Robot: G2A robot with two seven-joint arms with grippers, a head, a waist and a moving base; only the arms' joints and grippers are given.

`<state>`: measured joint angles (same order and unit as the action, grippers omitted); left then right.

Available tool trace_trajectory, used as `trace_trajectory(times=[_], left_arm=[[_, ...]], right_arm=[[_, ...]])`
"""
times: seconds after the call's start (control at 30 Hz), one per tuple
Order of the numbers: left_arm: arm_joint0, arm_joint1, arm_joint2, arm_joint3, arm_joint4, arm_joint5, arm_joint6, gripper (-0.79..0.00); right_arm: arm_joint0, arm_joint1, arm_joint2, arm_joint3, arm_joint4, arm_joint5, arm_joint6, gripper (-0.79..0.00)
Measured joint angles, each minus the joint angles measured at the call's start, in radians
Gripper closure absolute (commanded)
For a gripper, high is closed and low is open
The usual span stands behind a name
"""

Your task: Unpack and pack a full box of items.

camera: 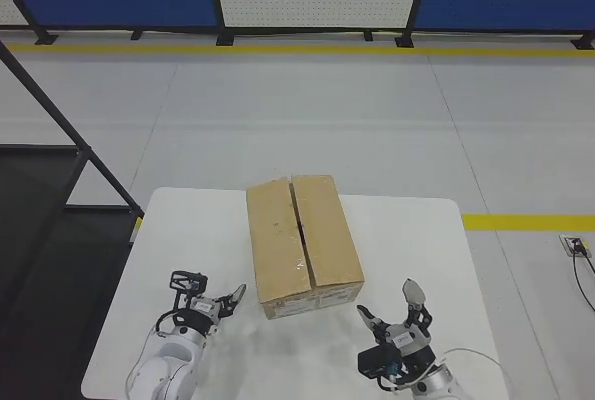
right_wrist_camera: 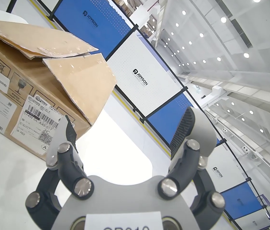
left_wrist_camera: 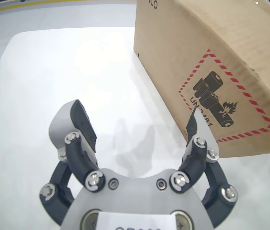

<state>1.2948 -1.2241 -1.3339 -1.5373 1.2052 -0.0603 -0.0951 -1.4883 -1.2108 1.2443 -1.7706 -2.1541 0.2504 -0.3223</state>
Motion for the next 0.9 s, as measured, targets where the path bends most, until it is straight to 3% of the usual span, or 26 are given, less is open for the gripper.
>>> trace_trajectory(times=[0.3,0.9], left_arm=[[-0.007,-0.009,0.066,-0.006,0.058,-0.03,0.026,-0.785],[-0.044,-0.025,0.147,0.009,0.105,-0.078,0.048,-0.785]], right_arm=[[0.059,-0.008,-0.041,0.031,-0.054,-0.052,0.008,-0.785],[0.155,-0.037,-0.119,0.081,-0.195,0.009,0.144,-0.785]])
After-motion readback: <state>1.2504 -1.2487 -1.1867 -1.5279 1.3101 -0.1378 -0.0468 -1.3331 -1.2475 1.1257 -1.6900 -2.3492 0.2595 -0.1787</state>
